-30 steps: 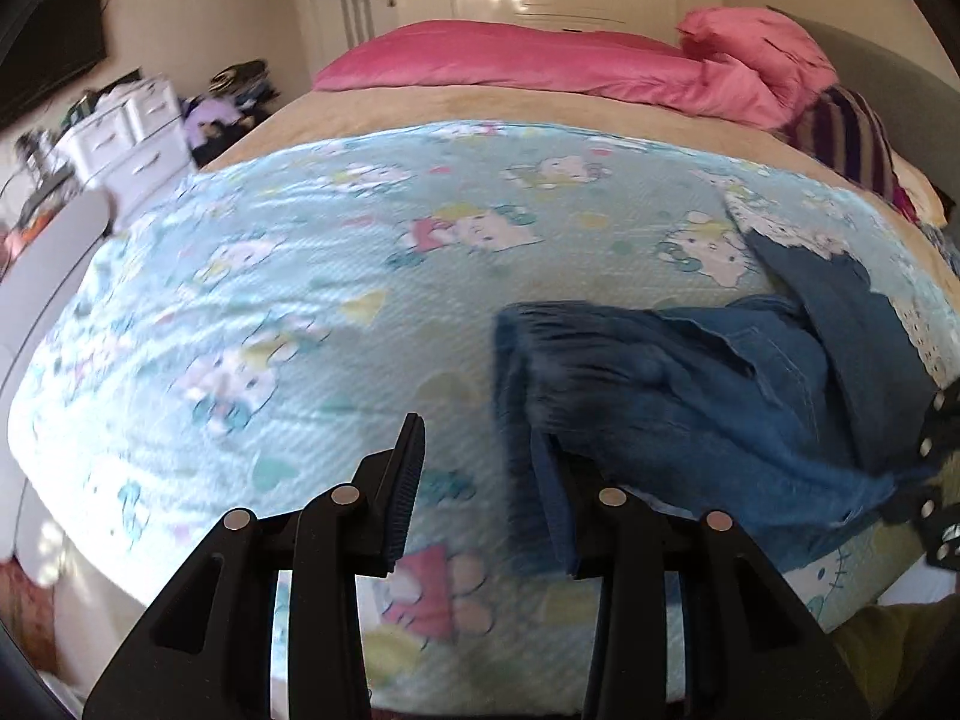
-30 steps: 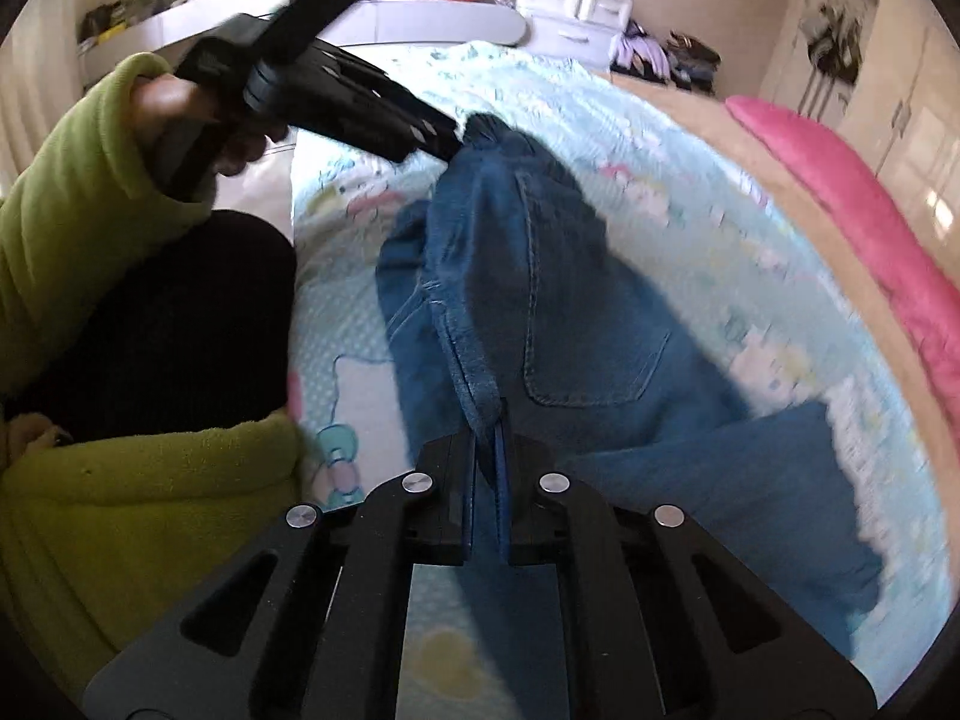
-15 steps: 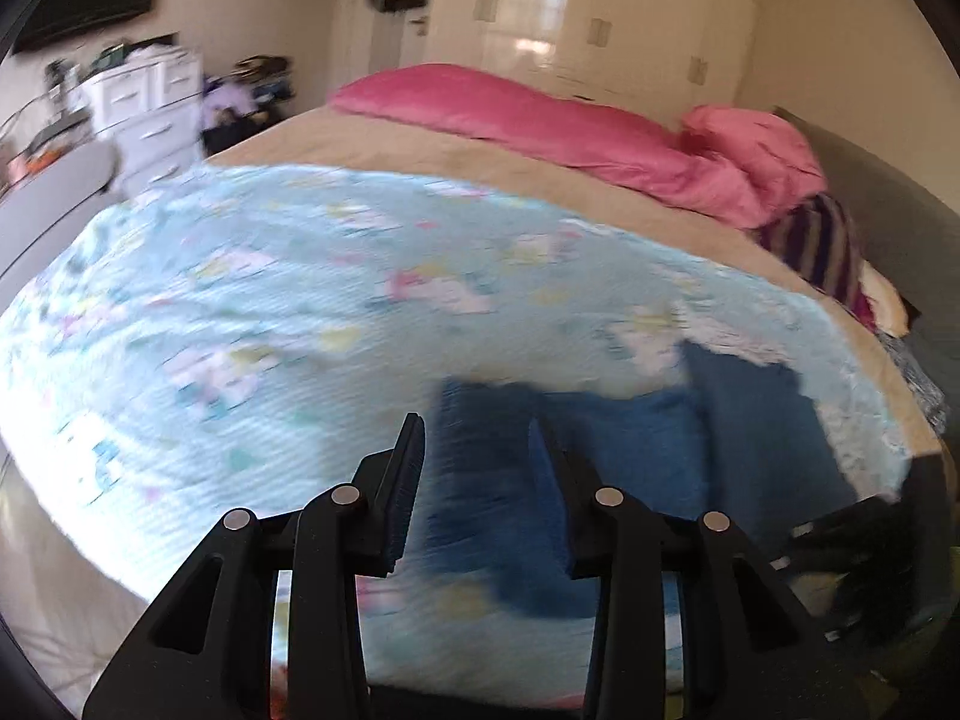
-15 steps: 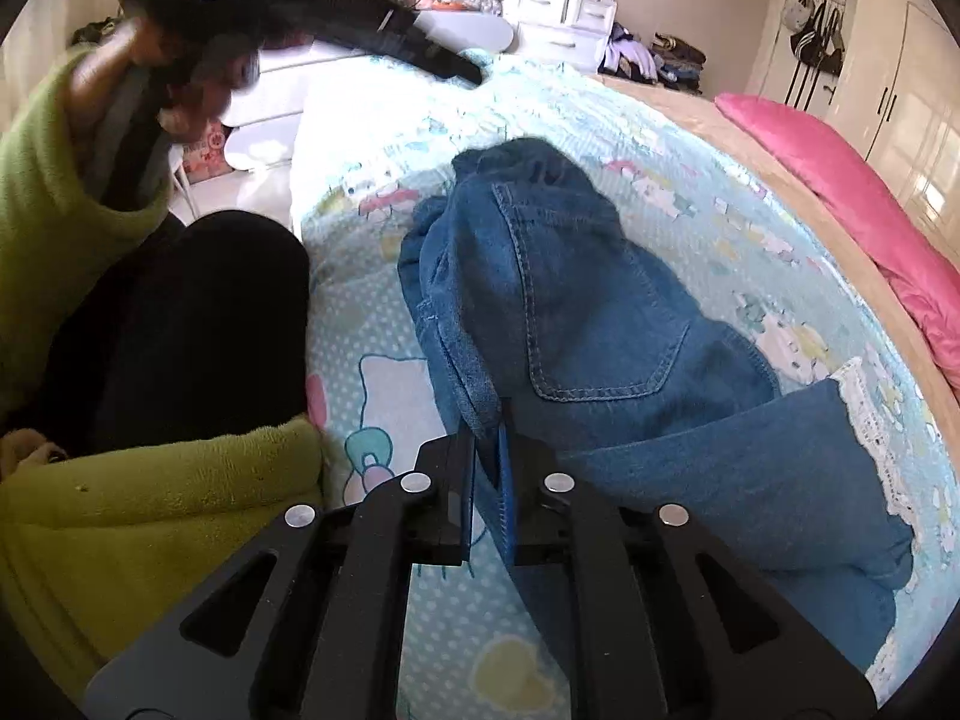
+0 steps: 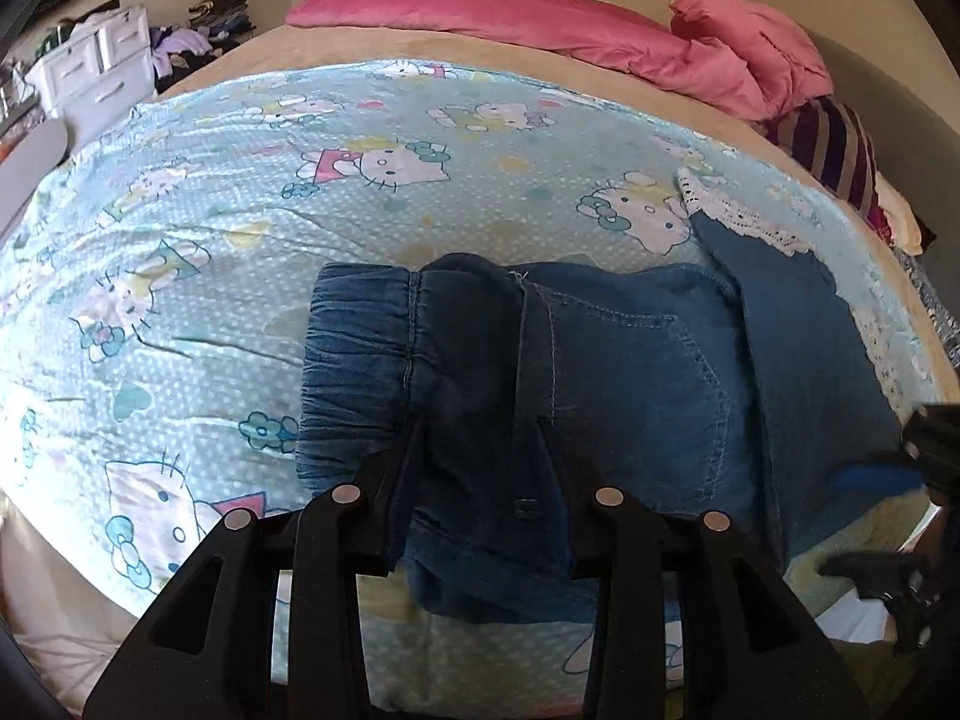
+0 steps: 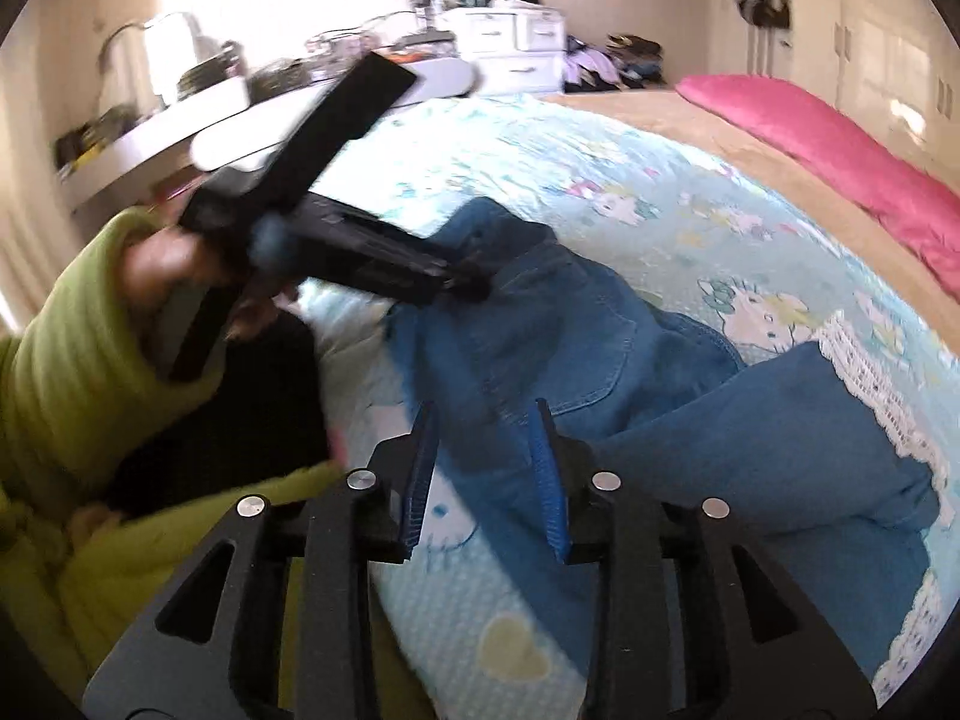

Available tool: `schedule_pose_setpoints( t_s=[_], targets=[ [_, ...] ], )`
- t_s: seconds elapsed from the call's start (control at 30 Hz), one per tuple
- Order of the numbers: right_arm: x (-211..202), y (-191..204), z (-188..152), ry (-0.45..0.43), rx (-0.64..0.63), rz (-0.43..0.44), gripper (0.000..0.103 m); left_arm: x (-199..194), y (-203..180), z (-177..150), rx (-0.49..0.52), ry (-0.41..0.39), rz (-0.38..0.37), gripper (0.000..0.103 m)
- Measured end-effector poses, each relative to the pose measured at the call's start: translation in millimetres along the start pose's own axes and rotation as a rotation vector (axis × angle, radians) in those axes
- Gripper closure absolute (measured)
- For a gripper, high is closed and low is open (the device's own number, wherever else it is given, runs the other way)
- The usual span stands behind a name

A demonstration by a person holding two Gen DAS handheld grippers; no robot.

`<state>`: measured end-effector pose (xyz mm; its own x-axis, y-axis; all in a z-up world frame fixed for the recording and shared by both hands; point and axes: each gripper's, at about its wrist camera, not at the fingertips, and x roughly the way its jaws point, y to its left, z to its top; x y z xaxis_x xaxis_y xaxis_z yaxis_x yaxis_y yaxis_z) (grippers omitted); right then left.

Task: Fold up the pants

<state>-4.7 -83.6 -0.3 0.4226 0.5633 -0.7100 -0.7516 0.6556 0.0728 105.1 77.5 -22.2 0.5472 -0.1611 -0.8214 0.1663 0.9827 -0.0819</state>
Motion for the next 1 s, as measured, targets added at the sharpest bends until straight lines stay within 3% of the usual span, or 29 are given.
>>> schedule_pose_setpoints(
  t_s=[0.17, 0.37, 0.43, 0.63, 0.77, 0.8, 0.83, 1.0],
  targets=[
    [50.0, 2.8, -12.0, 0.181, 0.01, -0.051, 0.078, -0.2, 1.1, -0.3, -0.001, -0.002, -0.007, 0.068],
    [34.6, -5.6, -13.2, 0.14, 0.077, -0.015, 0.075, -0.8, 3.3, -0.2, -0.008, -0.005, -0.02, 0.068],
    [22.6, -7.2, -11.7, 0.113, 0.078, -0.031, 0.065, -3.3, 4.9, -0.8, -0.014, -0.013, -0.025, 0.068],
    [-13.4, -34.5, -5.8, 0.045, 0.135, -0.121, 0.055, -20.8, 5.6, -2.2, -0.026, -0.062, -0.024, 0.068],
    [-34.3, -58.8, -9.1, 0.006, 0.197, -0.191, 0.046, -40.6, 6.4, -3.6, -0.057, -0.104, -0.043, 0.057],
    [-39.7, -66.0, -10.6, -0.004, 0.211, -0.212, 0.046, -47.5, 4.0, -3.9, -0.052, -0.121, -0.025, 0.046],
    [-43.7, -71.2, -11.6, -0.012, 0.224, -0.229, 0.044, -52.5, 1.8, -4.0, -0.045, -0.135, -0.014, 0.043],
    [-57.9, -89.5, -12.3, -0.045, 0.265, -0.295, 0.038, -74.8, -13.4, -2.4, -0.008, -0.188, -0.018, 0.042]
  ],
)
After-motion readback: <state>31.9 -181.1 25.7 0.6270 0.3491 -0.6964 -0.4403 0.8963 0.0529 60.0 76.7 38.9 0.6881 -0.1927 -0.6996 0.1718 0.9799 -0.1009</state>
